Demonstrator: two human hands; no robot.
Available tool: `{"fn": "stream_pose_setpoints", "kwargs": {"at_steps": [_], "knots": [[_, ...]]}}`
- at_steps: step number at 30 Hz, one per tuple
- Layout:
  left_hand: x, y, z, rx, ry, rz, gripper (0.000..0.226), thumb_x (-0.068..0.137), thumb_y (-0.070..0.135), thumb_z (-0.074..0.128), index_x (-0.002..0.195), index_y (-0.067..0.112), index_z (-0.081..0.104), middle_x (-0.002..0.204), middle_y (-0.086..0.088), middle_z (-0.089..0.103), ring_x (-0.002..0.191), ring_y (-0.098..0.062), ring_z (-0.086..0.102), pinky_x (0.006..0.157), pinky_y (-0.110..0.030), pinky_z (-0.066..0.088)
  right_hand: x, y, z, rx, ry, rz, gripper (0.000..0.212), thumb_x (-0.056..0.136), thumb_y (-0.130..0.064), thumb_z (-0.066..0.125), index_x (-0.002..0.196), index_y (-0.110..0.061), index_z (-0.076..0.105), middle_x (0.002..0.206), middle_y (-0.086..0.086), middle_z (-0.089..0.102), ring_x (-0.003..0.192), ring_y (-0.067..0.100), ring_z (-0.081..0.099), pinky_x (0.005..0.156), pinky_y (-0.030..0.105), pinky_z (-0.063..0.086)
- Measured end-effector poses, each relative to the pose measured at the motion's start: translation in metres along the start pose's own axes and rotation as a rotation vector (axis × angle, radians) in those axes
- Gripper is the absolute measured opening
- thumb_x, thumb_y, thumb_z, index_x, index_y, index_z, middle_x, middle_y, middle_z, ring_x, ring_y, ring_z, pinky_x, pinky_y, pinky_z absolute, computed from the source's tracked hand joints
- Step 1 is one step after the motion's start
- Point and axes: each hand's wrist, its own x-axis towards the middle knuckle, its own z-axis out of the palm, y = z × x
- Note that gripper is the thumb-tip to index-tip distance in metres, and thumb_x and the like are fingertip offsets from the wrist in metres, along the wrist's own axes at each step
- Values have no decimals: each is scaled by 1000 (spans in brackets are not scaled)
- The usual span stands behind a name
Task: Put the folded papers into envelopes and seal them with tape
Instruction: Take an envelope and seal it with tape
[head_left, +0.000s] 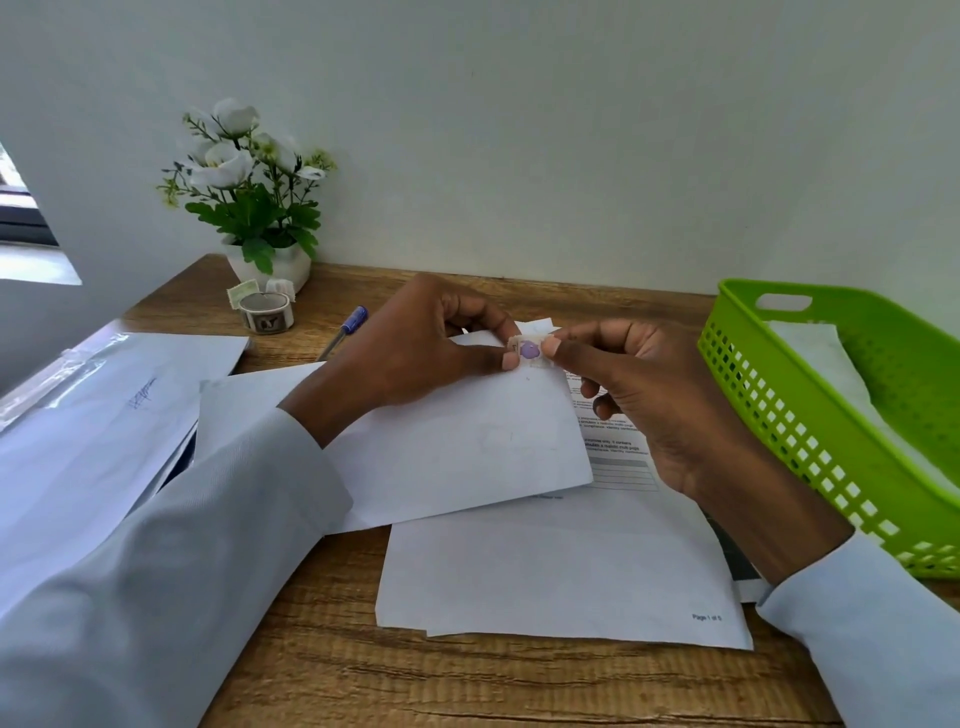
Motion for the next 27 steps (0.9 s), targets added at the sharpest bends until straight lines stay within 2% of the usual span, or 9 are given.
{"fn": "stream_pose_setpoints", "kwargs": {"at_steps": [4, 8, 12, 15, 17, 20, 23, 27], "knots": [[0, 4, 2, 25, -20, -5, 15, 77, 28, 80, 92, 26, 77, 93, 4, 75, 86, -19, 69, 78, -47, 55, -1, 0, 0, -5, -2, -2, 6, 79, -26, 80, 79, -20, 79, 68, -10, 72, 52, -1, 52, 44, 17, 41], [-1, 6, 3, 18, -21, 1, 20, 79, 39, 75, 92, 23, 77, 93, 7, 75, 87, -16, 70, 80, -46, 56, 0, 1, 1, -30, 18, -12, 8, 79, -28, 80, 79, -20, 79, 70, -8, 72, 54, 0, 52, 44, 17, 41], [0, 3, 2, 27, 1, 1, 15, 80, 34, 75, 91, 23, 77, 95, 9, 74, 91, -9, 68, 85, -35, 55, -1, -1, 1, 4, 26, -19, 9, 73, -31, 84, 74, -24, 79, 69, -8, 71, 54, 1, 52, 44, 18, 41], [0, 0, 3, 56, 20, 4, 10, 81, 32, 75, 90, 27, 76, 95, 12, 74, 89, -5, 66, 78, -22, 50, -2, -3, 1, 90, 4, 29, 12, 70, -29, 86, 73, -21, 78, 72, -5, 73, 54, 3, 55, 44, 18, 40], [0, 1, 4, 71, 32, 6, 10, 82, 33, 74, 90, 27, 76, 92, 12, 74, 85, -4, 66, 74, -21, 49, -3, -4, 1, 136, -14, 77, 18, 69, -29, 86, 79, -16, 78, 75, -2, 73, 55, 5, 55, 44, 18, 39], [0, 3, 5, 66, 40, 5, 9, 86, 29, 71, 90, 23, 77, 90, 10, 74, 80, -4, 66, 71, -24, 51, -3, -4, 1, 152, -29, 128, 24, 70, -29, 84, 86, -11, 78, 74, -2, 72, 54, 6, 53, 43, 17, 38], [1, 5, 5, 87, 25, -18, 11, 90, 26, 67, 94, 21, 76, 95, 7, 74, 90, -12, 67, 84, -38, 55, -3, -4, 1, 75, -47, 140, 17, 76, -28, 82, 84, -13, 78, 71, -4, 70, 54, 7, 52, 44, 18, 39], [-1, 8, 5, 110, 0, -29, 15, 91, 27, 65, 96, 17, 76, 95, 5, 73, 90, -14, 67, 84, -43, 55, -4, -5, 1, -26, -1, 56, 25, 71, -38, 85, 84, -18, 78, 69, -6, 70, 54, 5, 52, 44, 18, 39]]}}
